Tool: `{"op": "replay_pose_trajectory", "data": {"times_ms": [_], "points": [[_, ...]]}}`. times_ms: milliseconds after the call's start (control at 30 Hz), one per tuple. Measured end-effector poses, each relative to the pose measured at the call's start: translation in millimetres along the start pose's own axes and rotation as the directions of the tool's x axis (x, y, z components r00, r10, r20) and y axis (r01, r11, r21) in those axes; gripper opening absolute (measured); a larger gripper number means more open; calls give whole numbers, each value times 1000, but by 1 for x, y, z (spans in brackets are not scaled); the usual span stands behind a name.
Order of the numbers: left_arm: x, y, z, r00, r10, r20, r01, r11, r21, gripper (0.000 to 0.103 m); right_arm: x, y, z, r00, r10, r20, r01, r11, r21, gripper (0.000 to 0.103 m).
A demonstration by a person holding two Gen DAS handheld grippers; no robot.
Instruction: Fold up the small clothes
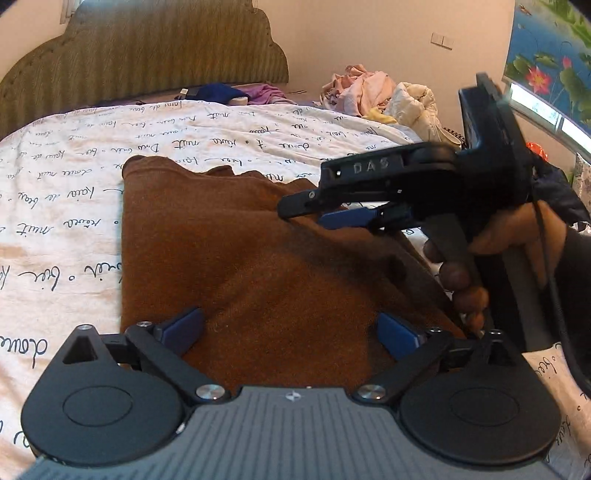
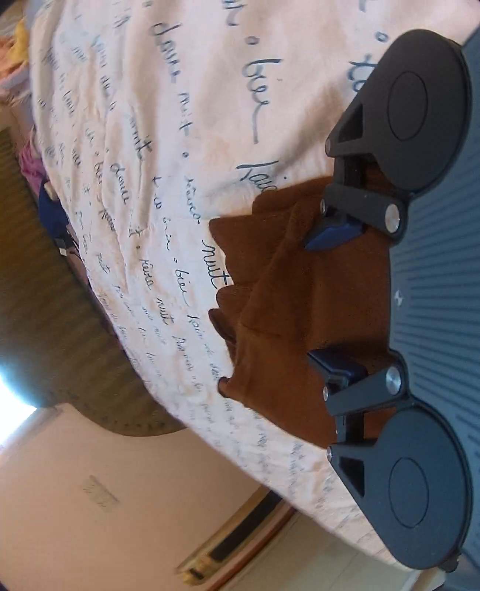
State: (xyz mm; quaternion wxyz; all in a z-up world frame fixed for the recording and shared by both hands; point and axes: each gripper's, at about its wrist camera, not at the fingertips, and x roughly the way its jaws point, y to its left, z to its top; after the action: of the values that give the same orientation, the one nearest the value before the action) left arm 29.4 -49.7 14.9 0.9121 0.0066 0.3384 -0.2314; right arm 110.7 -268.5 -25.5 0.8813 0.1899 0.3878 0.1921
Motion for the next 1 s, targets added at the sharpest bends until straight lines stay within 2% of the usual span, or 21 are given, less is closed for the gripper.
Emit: {"op": "replay_pose_trajectory", "data": {"times_ms": [67, 133, 167, 200, 300, 367, 433, 500, 567, 633, 700, 767, 800, 900, 933, 1000], "points": [[0, 3, 0, 1000, -5, -2, 4, 1000, -11, 100, -16, 4, 4, 1000, 10, 21, -11, 996, 88, 61], [-1, 4, 0, 1000, -8, 3, 8, 1000, -14, 101, -33, 11, 1, 992, 108, 67, -115, 987, 116, 61], [-1, 4, -1, 1000, -7, 5, 7, 1000, -7, 101, -38, 15, -2, 985, 159, 64, -166, 979, 115, 61], [0, 3, -2, 1000, -5, 7, 5, 1000, 0, 101, -36, 21, -5, 983, 177, 37, -180, 978, 106, 60], [0, -2, -2, 1000, 4, 7, -4, 1000, 18, 101, -13, 15, -22, 994, 91, -63, -87, 995, 54, 58], [0, -2, -2, 1000, 8, 7, -8, 1000, 20, 101, -14, -9, -26, 984, 178, -11, -175, 974, 147, 54], [0, -2, -2, 1000, 9, 6, -10, 1000, 19, 101, -22, -16, -22, 983, 183, -12, -175, 955, 238, 49], [0, -3, -3, 1000, 16, 8, -16, 1000, 21, 101, -39, -5, -21, 988, 155, 7, -153, 963, 220, 53], [1, -4, -4, 1000, 22, 11, -22, 999, 26, 101, -54, 9, -23, 979, 202, 40, -206, 962, 176, 53], [2, -5, -5, 999, 30, 12, -31, 999, 32, 101, -54, 17, -30, 972, 235, 14, -234, 959, 160, 53], [2, -7, -5, 999, 36, 12, -36, 998, 42, 101, -37, 20, -43, 985, 164, -59, -157, 982, 107, 52], [2, -8, -5, 999, 38, 12, -39, 998, 57, 101, -33, 13, -51, 981, 191, -19, -189, 979, 75, 49], [-1, -6, -5, 999, 34, 16, -35, 998, 59, 101, -37, 11, -50, 982, 187, -17, -184, 978, 101, 48], [-25, 3, -5, 999, 20, 42, -21, 1000, 21, 99, -62, 24, -43, 997, 82, 2, -82, 992, 96, 51], [-36, 7, -7, 998, 22, 51, -23, 1000, 5, 99, -74, 31, -45, 995, 95, 23, -96, 993, 65, 52], [-58, 14, -13, 996, 38, 82, -37, 999, -9, 99, -92, 39, -53, 984, 174, 31, -176, 984, 42, 52]]}}
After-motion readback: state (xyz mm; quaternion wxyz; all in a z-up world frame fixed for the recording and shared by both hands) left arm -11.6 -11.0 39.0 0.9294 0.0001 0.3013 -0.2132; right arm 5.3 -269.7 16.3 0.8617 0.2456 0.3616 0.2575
